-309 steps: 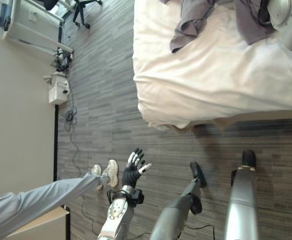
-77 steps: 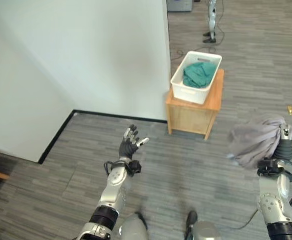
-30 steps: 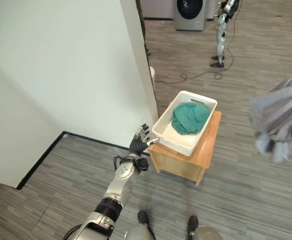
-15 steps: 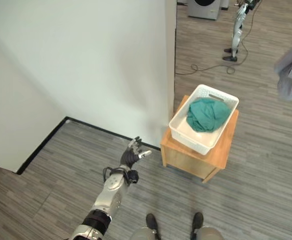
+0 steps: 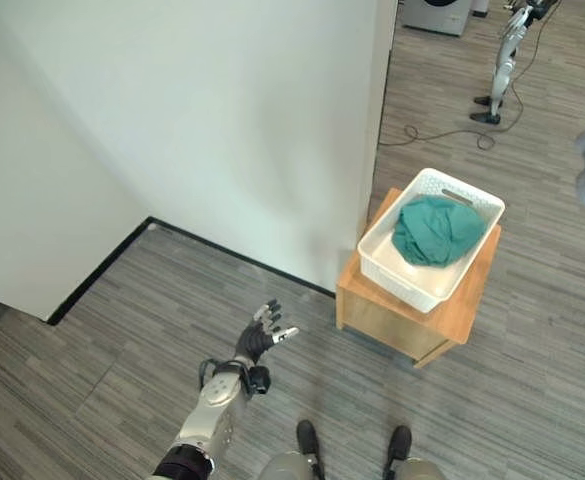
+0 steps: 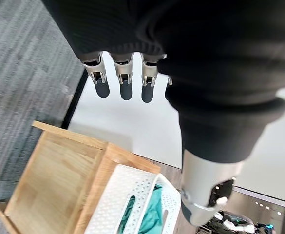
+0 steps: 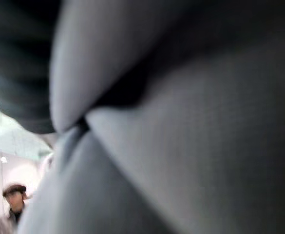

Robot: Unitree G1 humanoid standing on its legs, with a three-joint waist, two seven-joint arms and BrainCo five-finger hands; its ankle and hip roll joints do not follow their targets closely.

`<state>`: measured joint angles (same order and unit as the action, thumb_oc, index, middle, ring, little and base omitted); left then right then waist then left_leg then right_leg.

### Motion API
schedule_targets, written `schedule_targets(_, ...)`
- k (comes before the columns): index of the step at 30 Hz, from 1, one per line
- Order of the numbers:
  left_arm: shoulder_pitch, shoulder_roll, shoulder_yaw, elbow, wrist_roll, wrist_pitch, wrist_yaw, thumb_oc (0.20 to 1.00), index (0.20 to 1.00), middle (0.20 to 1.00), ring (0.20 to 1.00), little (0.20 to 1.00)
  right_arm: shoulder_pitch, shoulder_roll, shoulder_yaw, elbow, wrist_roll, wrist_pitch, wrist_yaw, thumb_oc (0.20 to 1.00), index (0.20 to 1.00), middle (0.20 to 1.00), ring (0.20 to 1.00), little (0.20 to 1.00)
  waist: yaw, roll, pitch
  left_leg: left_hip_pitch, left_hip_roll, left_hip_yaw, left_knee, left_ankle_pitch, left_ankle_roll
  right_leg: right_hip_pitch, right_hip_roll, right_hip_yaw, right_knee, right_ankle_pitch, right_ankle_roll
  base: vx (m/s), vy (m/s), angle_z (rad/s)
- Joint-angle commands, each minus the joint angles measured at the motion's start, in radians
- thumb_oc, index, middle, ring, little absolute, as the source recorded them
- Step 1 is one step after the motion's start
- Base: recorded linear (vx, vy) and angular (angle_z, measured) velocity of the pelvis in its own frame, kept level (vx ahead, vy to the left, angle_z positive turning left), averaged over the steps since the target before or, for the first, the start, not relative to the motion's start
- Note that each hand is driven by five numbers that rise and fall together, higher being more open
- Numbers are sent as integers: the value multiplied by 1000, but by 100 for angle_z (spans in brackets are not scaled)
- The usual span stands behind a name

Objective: Pick up bed clothes into laundry basket.

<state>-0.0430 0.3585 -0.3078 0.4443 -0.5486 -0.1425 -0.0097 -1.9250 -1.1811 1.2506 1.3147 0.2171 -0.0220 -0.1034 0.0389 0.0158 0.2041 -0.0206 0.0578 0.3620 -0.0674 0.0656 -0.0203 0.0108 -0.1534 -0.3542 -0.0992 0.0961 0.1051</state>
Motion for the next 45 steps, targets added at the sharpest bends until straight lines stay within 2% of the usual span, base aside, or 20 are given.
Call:
schedule_targets(1, -45, 56, -25, -113, -29, -26, -27, 1000, 1000, 1000, 1000, 1000, -181, -4, 86, 28, -35, -14, -51, 200, 200, 200, 200, 200, 32, -54, 18, -47, 44, -17, -20, 101, -118, 23, -29, 61, 12, -40, 62, -19, 0, 5)
schedule_targets(7, -29, 63, -39, -131, -22, -27, -34, 1000, 1000, 1000, 1000, 1000, -214, 1, 114, 55, -50, -4, -60, 200, 200, 200, 200, 200, 47, -32, 30, -85, 48, -22, -20, 109, -127, -26, -30, 63, 12, -30, 67, 15, -1, 6)
schedule_targets(17, -21, 64, -47, -151, -16, -27, -38, 1000, 1000, 1000, 1000, 1000, -233, 31, 139, 61, -97, 8, -59, 200, 200, 200, 200, 200, 64, -17, 57, -122, 50, -28, -20, 114, -133, -72, -31, 68, 12, -20, 69, 30, -8, 1)
schedule_targets(24, -26, 73, -51, -192, -11, -35, -30, 1000, 1000, 1000, 1000, 1000, -212, 44, 122, 65, -119, 14, -60, 200, 200, 200, 200, 200, 85, -1, 105, -181, 52, -34, -20, 122, -136, -144, -31, 78, 12, -2, 70, 0, 0, 0)
schedule_targets(32, -34, 68, -48, -242, -3, -43, -16, 1000, 1000, 1000, 1000, 1000, -208, 51, 90, 82, -112, 17, -76, 200, 200, 200, 200, 200, 123, 0, 166, -263, 65, -49, -20, 140, -145, -219, -25, 72, 12, 11, 73, -3, -8, -2)
schedule_targets(40, -75, 75, -23, -232, -7, -67, 17, 1000, 1000, 1000, 1000, 1000, -160, 115, 54, 78, -92, 6, -69, 200, 200, 200, 200, 200, 150, -12, 181, -286, 54, -60, -20, 136, -139, -233, -30, 58, 12, 18, 77, 3, 5, 9)
schedule_targets(45, -95, 81, -15, -214, -13, -74, 26, 1000, 1000, 1000, 1000, 1000, -228, 157, 93, 80, -79, 5, -78, 200, 200, 200, 200, 200, 158, -25, 178, -288, 51, -65, -20, 134, -138, -230, -36, 49, 12, 20, 79, -1, 6, 3)
